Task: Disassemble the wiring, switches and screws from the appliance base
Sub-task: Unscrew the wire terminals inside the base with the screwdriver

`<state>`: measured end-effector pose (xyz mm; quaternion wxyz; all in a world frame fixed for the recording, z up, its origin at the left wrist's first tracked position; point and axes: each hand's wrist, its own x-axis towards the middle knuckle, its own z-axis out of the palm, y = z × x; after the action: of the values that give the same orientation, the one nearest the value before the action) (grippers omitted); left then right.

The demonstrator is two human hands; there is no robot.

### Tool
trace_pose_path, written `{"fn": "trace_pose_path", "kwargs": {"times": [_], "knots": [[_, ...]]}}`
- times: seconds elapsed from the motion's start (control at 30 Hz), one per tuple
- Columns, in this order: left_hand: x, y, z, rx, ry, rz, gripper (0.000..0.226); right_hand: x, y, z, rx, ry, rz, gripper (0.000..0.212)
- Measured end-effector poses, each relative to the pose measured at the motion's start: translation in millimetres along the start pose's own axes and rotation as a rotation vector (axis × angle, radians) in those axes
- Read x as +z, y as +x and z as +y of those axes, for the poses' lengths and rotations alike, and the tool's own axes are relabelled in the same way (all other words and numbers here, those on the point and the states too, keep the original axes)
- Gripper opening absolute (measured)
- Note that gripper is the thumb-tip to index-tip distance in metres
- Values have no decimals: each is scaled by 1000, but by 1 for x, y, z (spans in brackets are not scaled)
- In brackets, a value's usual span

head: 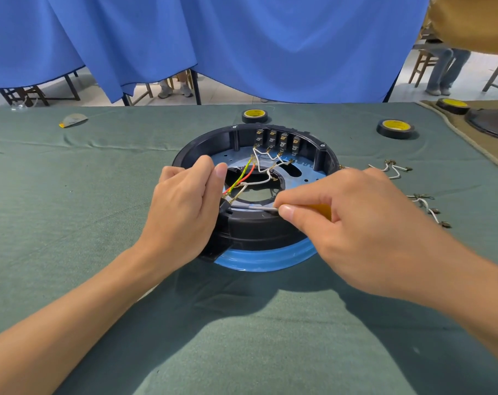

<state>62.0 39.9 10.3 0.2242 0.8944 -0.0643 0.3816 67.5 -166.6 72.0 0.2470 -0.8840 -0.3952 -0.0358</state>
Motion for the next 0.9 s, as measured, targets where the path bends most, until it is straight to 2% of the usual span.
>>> {"fn": "trace_pose_path", "kwargs": {"times": [0.23, 0.43, 0.63, 0.9], "knots": [[-1, 0, -6, 20, -21, -20, 36, -4, 3, 8, -33, 68, -23, 29], [-2, -1, -5, 28, -21, -55, 44, 1, 1, 8, -27, 104, 32, 30], [-1, -1, -4, 29, 4, -36, 46, 13, -3, 1, -25, -25, 135, 42], [0, -1, -4, 29, 9, -28, 45, 31, -4, -6, 50, -118, 230, 32]]}}
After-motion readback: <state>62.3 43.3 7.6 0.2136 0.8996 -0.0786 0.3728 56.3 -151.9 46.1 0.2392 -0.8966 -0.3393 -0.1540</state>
